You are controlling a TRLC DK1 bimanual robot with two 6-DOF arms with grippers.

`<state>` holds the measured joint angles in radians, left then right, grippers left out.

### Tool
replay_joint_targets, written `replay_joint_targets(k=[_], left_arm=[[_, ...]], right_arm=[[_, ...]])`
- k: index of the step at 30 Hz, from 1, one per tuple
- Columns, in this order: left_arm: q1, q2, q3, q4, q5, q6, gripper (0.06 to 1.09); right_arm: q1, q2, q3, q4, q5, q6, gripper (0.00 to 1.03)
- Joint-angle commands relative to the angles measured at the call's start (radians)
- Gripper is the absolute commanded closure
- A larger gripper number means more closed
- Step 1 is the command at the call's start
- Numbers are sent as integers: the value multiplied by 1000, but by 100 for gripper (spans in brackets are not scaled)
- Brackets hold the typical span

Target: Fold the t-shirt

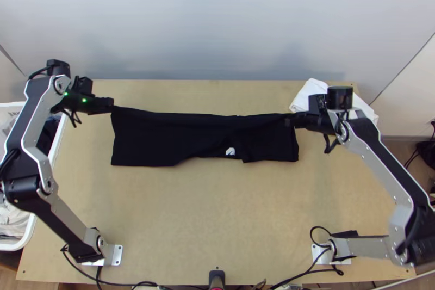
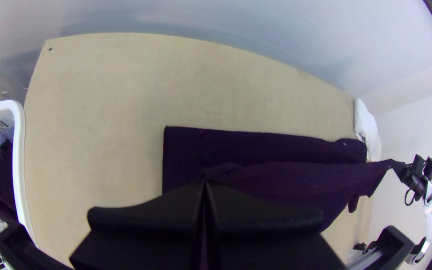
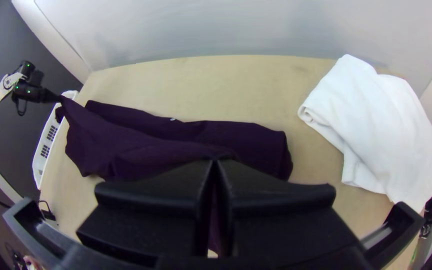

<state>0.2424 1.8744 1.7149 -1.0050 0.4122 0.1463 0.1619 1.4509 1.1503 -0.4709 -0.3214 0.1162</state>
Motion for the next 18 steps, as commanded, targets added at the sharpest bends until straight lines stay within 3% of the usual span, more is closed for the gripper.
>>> replay_joint_targets(k=[1, 4, 5, 6, 8, 9, 12, 13, 18], left_arm=[[-29, 92, 77, -14, -30, -21, 105], [-31, 106, 74, -14, -44, -30, 104], [-31, 109, 72, -14, -49, -33, 98], [-28, 111, 72, -7, -50, -36, 77], [-12, 118, 78, 23, -50, -65, 10], [-2, 123, 88, 45, -50, -100, 10], [34, 115, 114, 105, -50, -185, 10], [44, 106, 123, 105, -50, -202, 10], [95, 20, 68, 69, -7, -175, 10]], right_arm=[[-5, 114, 57, 46, 1, 10, 100], [-4, 141, 63, 83, 4, 31, 100], [-4, 149, 65, 103, 22, 39, 99], [-4, 152, 68, 120, 62, 51, 84], [1, 152, 68, 172, 173, 71, 39], [5, 147, 69, 199, 220, 71, 22], [4, 112, 74, 262, 341, 86, 12], [1, 88, 75, 262, 344, 89, 3], [-44, -24, 120, 146, 344, 208, 4]])
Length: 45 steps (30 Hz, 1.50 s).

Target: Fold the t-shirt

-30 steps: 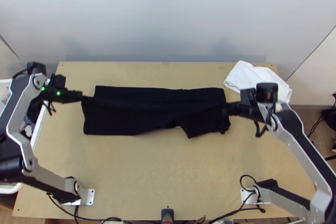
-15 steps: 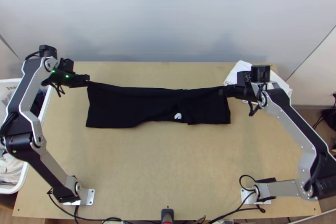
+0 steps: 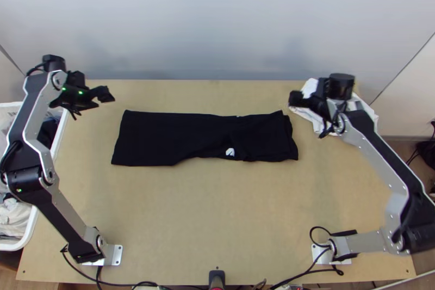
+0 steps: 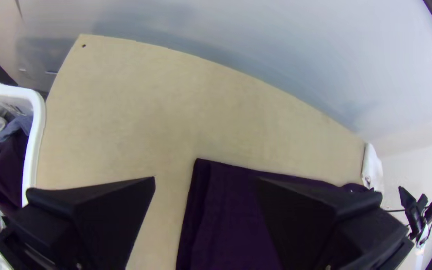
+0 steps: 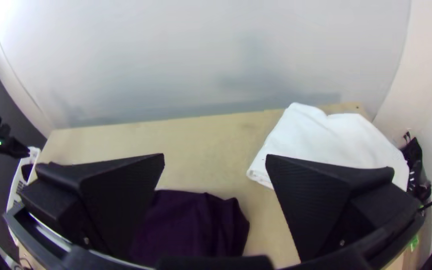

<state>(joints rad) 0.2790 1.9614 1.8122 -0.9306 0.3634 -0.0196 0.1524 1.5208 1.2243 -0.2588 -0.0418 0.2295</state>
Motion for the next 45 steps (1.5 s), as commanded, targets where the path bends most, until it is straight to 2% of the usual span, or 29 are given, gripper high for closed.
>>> replay_joint_targets(k=[1, 4, 7, 8, 12, 13, 16, 18, 20, 28, 40, 43, 45], left_arm=[[77, -88, -62, -17, 85, 29, 11], [123, -113, -140, -37, 203, 75, 17], [131, -121, -197, -59, 216, 129, 16], [131, -119, -217, -59, 215, 129, 12], [127, -116, -314, -37, 226, 173, 10], [123, -121, -337, -25, 230, 185, 10], [111, -121, -399, 56, 230, 198, 10], [103, -108, -433, 110, 230, 211, 11], [97, -93, -445, 134, 230, 211, 11], [68, -36, -481, 236, 220, 210, 10], [-43, -24, -564, 291, 221, 199, 13], [-80, -45, -580, 296, 236, 181, 36], [-104, -52, -590, 314, 241, 152, 64]], right_arm=[[-42, -105, 64, -117, 43, 120, 4], [-109, -125, 87, -226, -66, 271, 4], [-168, -116, 124, -307, -191, 355, 4], [-185, -102, 150, -349, -239, 383, 4], [-297, -39, 242, -454, -645, 530, 4], [-321, -28, 254, -459, -721, 564, 4], [-369, 9, 279, -459, -889, 630, 4], [-390, 30, 288, -459, -952, 663, 4], [-401, 33, 288, -459, -980, 665, 4], [-395, 16, 303, -458, -983, 656, 4], [-390, 4, 334, -458, -981, 673, 4], [-390, -2, 325, -458, -981, 669, 4], [-389, -8, 311, -458, -981, 665, 4]])
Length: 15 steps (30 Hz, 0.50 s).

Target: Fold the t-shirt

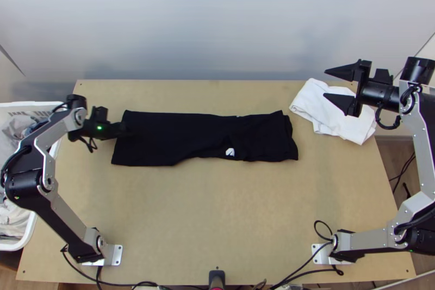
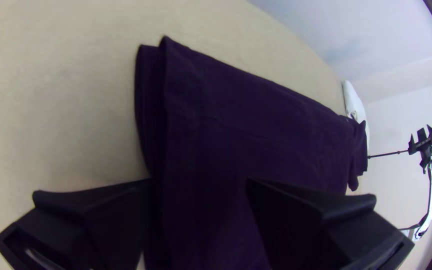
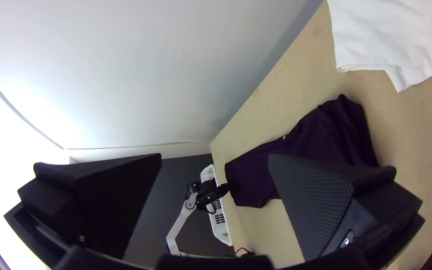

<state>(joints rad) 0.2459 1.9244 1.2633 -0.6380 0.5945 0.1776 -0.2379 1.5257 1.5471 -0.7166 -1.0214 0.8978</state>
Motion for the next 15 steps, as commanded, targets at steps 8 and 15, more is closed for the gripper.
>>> replay_joint_targets(k=[8, 15], left_arm=[[-34, -56, -25, 60, 10, -81, 105], [260, -22, 192, -92, 8, 19, 105]], right_arm=[[12, -59, -67, 0, 27, -46, 4], [8, -98, -148, -1, 44, -94, 4]])
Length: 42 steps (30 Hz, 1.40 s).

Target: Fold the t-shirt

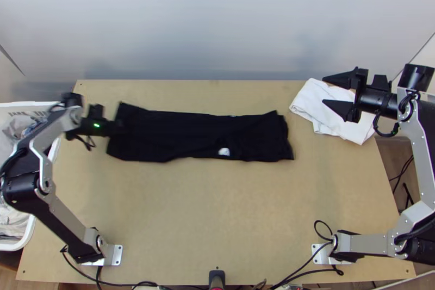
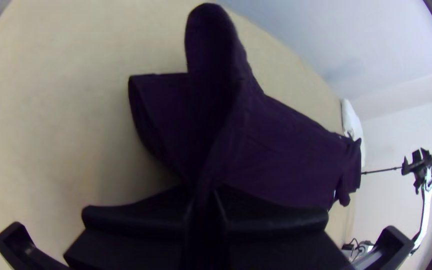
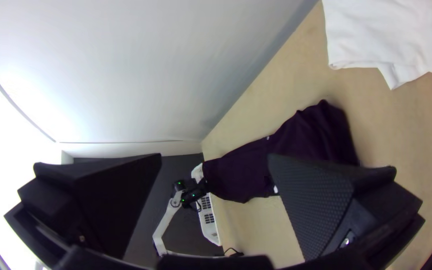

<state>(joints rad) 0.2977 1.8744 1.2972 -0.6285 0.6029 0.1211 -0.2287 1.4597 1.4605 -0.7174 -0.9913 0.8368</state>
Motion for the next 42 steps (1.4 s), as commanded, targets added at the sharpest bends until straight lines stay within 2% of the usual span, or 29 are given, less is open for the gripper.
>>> replay_joint_targets(k=[1, 3, 7, 11, 14, 20, 26, 35, 42], left_arm=[[253, 55, 206, -139, 0, 107, 105], [327, 111, 292, -223, 0, 181, 105], [368, 131, 410, -382, -5, 199, 105], [282, 15, 452, -528, -5, 183, 105], [155, -63, 501, -639, -6, 123, 105], [-178, -141, 544, -602, -6, -78, 105], [-420, -27, 656, -516, -26, -268, 105], [-614, 213, 895, -502, -74, -388, 105], [-715, 313, 935, -459, -97, -420, 105]], right_arm=[[-1, -32, -69, -1, 14, -39, 4], [0, -33, -86, -1, 14, -47, 4], [14, -35, -109, -1, 14, -65, 4], [28, -35, -126, 3, 14, -67, 4], [31, -36, -144, 4, 14, -68, 4], [35, -56, -169, 10, 16, -99, 4], [35, -82, -187, 12, 16, -100, 4], [23, -104, -187, 21, 17, -111, 4], [12, -104, -196, 38, 17, -111, 4]])
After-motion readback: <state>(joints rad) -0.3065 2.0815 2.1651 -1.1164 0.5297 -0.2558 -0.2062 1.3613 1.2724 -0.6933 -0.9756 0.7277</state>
